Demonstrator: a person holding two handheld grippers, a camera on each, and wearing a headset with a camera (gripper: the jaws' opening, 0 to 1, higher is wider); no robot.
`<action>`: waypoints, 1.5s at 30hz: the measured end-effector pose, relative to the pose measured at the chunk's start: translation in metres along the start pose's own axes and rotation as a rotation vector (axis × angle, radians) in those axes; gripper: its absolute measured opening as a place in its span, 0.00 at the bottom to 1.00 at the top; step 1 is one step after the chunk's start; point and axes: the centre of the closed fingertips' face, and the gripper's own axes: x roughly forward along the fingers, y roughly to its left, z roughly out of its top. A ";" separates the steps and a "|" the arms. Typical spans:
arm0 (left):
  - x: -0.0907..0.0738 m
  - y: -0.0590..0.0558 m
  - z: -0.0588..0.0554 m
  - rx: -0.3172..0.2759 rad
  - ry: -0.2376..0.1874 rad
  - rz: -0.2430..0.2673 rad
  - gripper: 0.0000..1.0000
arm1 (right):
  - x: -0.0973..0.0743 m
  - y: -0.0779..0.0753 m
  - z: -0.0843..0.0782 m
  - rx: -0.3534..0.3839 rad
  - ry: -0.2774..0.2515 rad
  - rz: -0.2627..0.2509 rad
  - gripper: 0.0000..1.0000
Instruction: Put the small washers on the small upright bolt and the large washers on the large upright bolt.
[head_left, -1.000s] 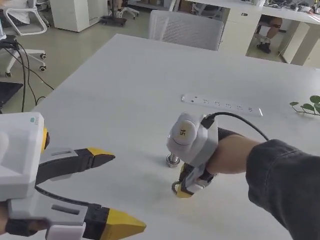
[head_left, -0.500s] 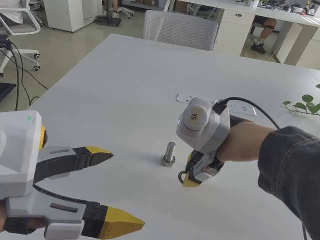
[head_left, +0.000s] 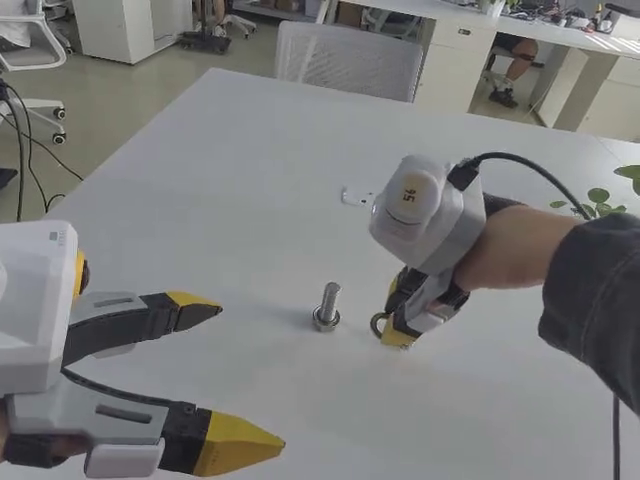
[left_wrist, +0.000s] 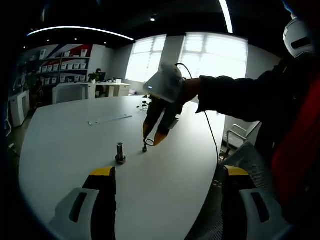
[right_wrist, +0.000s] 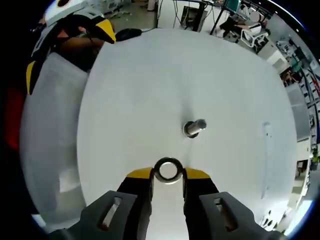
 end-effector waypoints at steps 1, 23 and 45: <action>0.000 0.000 0.000 0.001 0.000 0.000 0.87 | -0.003 -0.002 0.001 -0.003 0.002 -0.004 0.23; -0.002 0.001 0.000 -0.004 0.002 0.008 0.87 | -0.018 -0.034 0.036 -0.073 -0.006 -0.053 0.23; -0.004 0.009 -0.003 -0.021 0.008 0.032 0.87 | 0.012 -0.045 0.054 -0.106 0.009 -0.015 0.23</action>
